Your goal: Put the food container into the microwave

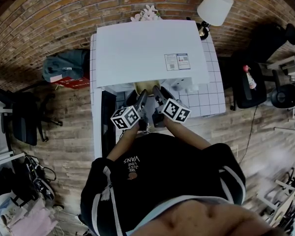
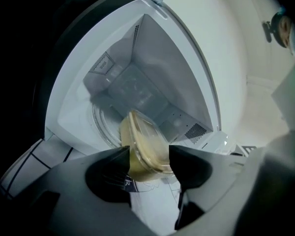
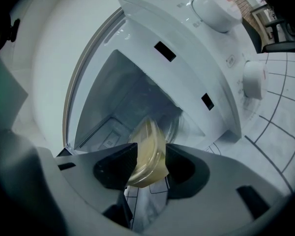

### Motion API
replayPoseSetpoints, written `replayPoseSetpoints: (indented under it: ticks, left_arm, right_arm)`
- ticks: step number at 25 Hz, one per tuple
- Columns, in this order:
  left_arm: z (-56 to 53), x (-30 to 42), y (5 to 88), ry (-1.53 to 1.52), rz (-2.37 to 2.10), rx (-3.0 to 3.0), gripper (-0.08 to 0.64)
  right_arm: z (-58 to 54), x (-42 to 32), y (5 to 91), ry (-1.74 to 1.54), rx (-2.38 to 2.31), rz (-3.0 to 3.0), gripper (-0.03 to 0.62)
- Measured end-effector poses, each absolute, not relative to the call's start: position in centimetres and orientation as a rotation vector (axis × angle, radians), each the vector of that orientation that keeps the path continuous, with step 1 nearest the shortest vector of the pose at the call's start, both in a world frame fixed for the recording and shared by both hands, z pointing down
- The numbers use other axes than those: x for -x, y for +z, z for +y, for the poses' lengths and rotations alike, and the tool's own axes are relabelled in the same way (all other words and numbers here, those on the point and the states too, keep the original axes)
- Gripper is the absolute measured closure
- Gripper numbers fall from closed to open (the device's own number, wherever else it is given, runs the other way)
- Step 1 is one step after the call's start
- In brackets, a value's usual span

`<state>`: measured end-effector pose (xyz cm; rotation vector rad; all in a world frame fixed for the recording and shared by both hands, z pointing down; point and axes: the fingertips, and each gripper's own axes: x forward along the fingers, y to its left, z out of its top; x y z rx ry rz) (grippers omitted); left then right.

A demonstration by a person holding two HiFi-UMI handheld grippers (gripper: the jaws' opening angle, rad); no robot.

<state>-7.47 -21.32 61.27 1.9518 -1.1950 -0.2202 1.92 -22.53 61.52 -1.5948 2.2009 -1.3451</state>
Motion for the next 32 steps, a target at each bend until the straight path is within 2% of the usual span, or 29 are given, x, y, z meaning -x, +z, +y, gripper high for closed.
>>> replayPoseSetpoints:
  ticks: [5, 26, 32]
  left_arm:
    - [-21.5, 7.3, 61.0, -0.229, -1.203, -1.961, 0.293]
    - [-18.1, 8.5, 60.8, -0.033, -1.315, -2.056, 0.293]
    - [-17.0, 7.1, 61.6, 0.045, -1.256, -2.085, 0.3]
  right_arm:
    - [-22.4, -2.3, 61.2, -1.33, 1.607, 2.201, 0.411]
    - [-19.2, -2.3, 60.7, -1.246, 1.578, 2.368, 0.413]
    - [-18.4, -1.7, 61.3, -1.249, 1.592, 2.433, 0.458]
